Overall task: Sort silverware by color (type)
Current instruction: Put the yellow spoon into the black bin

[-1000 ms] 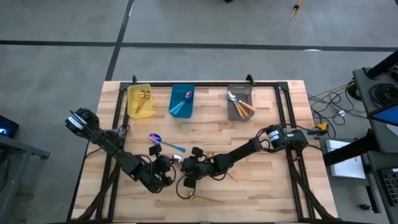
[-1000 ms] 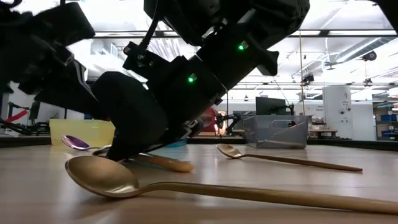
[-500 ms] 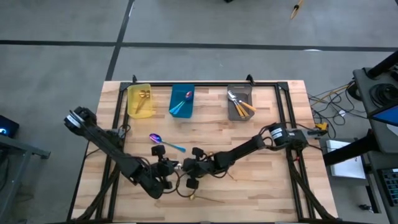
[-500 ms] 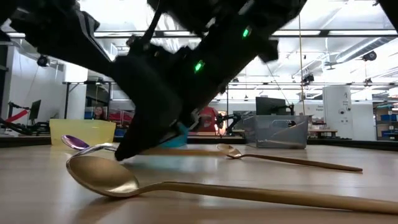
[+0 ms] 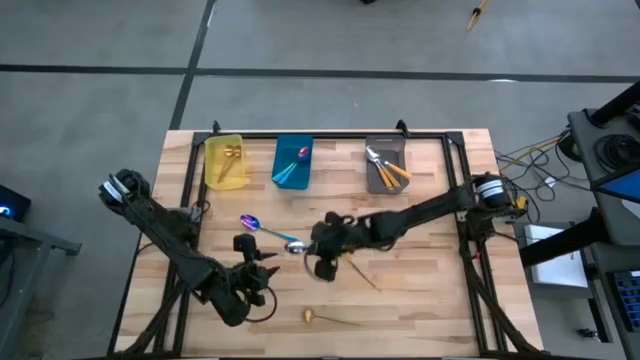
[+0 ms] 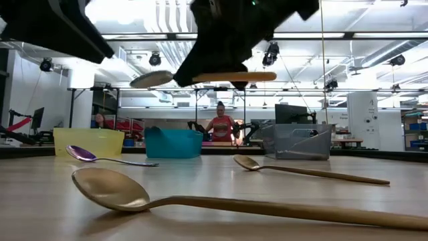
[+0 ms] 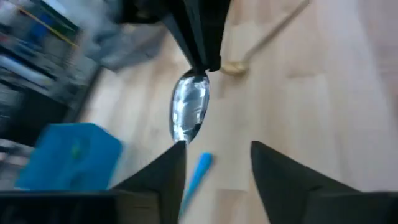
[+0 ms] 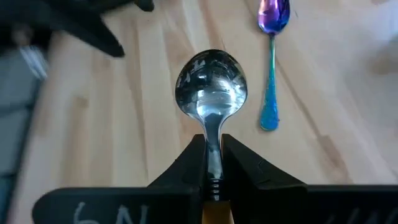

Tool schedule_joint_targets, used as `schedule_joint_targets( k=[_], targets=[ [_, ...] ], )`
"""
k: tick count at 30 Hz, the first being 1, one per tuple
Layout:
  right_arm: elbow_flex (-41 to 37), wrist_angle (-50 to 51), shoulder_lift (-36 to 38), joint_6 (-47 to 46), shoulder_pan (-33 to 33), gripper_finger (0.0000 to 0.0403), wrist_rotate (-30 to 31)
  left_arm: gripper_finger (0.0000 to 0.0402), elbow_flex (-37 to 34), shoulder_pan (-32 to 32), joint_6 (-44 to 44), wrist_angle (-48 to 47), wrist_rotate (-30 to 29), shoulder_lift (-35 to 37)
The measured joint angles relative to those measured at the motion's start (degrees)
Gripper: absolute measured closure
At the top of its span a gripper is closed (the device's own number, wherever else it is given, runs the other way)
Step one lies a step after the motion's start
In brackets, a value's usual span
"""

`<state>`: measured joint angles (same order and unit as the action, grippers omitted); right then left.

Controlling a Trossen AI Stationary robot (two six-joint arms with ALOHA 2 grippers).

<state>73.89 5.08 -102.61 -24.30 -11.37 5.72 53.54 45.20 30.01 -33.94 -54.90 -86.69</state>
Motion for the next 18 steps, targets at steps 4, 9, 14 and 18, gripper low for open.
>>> schedule_joint_targets(
  k=[4,9,14,18],
  targets=[
    [-7.2,-12.6,2.6,-6.0,2.0,0.0377,-7.7,0.0198,-0.5,0.3,-0.3,0.1,-4.9,-0.6],
    [-12.2,-30.6,1.8,-12.1,3.2,0.0377,-15.9,0.0178,-0.6,-0.6,-3.5,2.9,-8.9,-3.0],
    [-12.0,-32.6,-0.1,-13.4,3.3,0.0377,-16.3,0.0177,-0.7,-1.8,-5.5,6.0,-9.2,-4.8],
    [-10.4,-32.9,-1.2,-13.2,3.3,0.0377,-17.8,0.0179,-0.7,-2.9,-6.0,8.8,-9.2,-5.5]
  ],
)
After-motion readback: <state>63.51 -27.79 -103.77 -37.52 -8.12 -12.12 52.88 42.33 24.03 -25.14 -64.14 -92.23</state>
